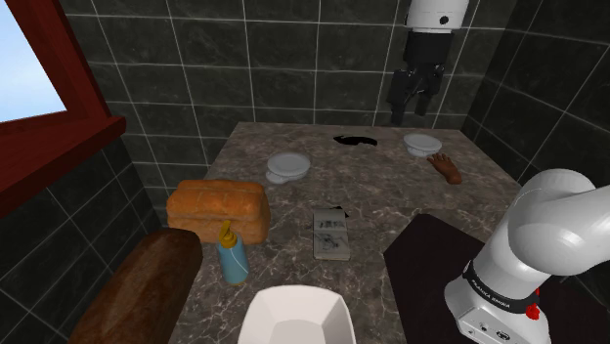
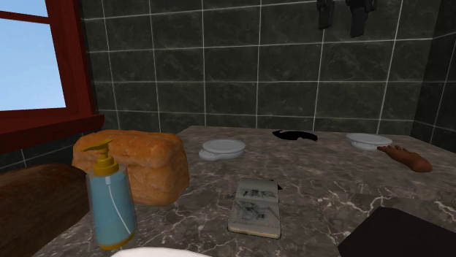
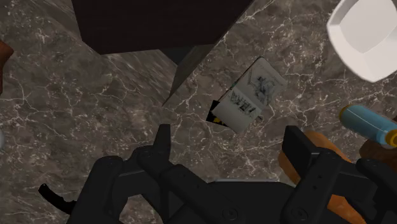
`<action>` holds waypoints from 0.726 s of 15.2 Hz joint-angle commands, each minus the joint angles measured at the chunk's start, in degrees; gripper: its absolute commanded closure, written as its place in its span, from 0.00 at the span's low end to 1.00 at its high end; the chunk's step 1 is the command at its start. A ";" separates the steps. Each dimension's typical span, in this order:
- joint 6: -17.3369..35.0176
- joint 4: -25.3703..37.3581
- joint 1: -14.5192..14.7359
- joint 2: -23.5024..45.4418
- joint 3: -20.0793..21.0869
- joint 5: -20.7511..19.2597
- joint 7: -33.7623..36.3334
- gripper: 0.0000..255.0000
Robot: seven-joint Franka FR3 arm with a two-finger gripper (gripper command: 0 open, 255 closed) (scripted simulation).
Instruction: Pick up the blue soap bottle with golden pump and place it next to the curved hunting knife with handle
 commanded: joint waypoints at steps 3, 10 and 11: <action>2.05 0.71 0.87 3.26 1.94 0.90 0.89 0.00; 8.45 5.11 3.39 15.78 8.58 2.69 4.16 0.00; 9.24 5.98 3.69 17.69 9.51 2.74 4.67 0.00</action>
